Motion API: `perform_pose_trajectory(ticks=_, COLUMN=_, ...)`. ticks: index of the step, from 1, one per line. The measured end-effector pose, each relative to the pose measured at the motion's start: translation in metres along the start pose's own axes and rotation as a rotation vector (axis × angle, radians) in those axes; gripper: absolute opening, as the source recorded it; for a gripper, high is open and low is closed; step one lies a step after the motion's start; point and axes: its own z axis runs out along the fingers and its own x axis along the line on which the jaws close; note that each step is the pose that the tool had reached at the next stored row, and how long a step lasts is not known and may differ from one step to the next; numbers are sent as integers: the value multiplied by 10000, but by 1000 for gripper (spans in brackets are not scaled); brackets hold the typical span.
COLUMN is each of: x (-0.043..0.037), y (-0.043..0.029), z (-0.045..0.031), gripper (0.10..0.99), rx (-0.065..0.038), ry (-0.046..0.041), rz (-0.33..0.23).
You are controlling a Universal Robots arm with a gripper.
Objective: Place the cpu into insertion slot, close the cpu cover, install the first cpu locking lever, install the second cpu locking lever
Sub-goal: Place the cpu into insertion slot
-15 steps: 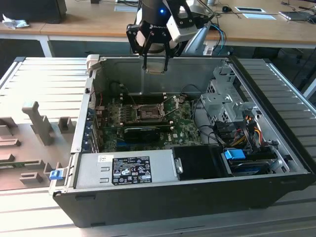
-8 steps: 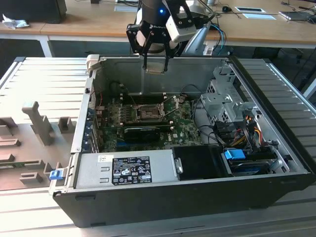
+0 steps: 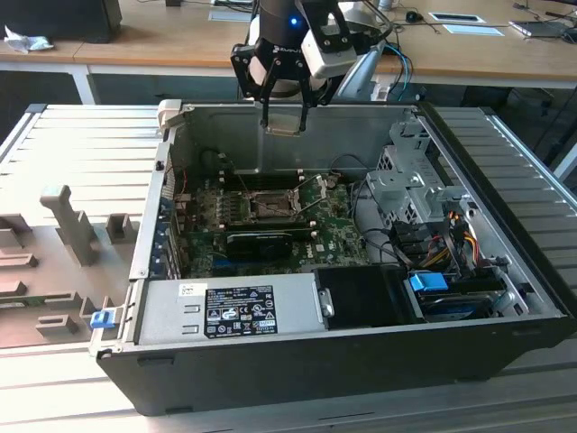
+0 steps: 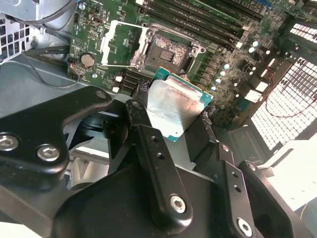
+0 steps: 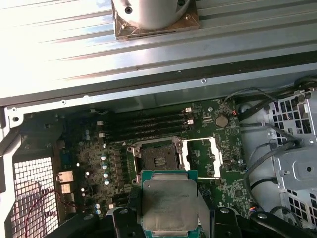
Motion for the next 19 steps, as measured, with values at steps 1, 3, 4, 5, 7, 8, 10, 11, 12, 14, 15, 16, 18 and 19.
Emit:
perform_pose_trajectory(ticks=1, x=0, y=0, z=0, gripper=537, rx=2, ry=0, rz=2)
perform_pose_trajectory(ticks=3, x=0, y=0, z=1, gripper=537, rx=0, ry=-7, rz=82)
perform_pose_trajectory(ticks=4, x=0, y=0, z=2, gripper=537, rx=-2, ry=-16, rz=179)
perform_pose_trajectory(ticks=5, x=0, y=-1, z=3, gripper=537, rx=-5, ry=-28, rz=308)
perform_pose_trajectory(ticks=7, x=0, y=-1, z=5, gripper=537, rx=-7, ry=-38, rz=430)
perform_pose_trajectory(ticks=8, x=0, y=-1, z=5, gripper=537, rx=-9, ry=-44, rz=489)
perform_pose_trajectory(ticks=10, x=0, y=-1, z=7, gripper=537, rx=-11, ry=-53, rz=589)
perform_pose_trajectory(ticks=11, x=0, y=-1, z=7, gripper=537, rx=-11, ry=-57, rz=627)
perform_pose_trajectory(ticks=12, x=0, y=-1, z=8, gripper=537, rx=-13, ry=-65, rz=734)
perform_pose_trajectory(ticks=14, x=0, y=-1, z=9, gripper=537, rx=-15, ry=-74, rz=830)
perform_pose_trajectory(ticks=15, x=0, y=-1, z=9, gripper=537, rx=-15, ry=-77, rz=856)
perform_pose_trajectory(ticks=16, x=0, y=-1, z=10, gripper=537, rx=-17, ry=-82, rz=919)
perform_pose_trajectory(ticks=18, x=0, y=-1, z=10, gripper=537, rx=-19, ry=-93, rz=1037)
perform_pose_trajectory(ticks=19, x=0, y=-1, z=11, gripper=537, rx=-20, ry=-97, rz=1090)
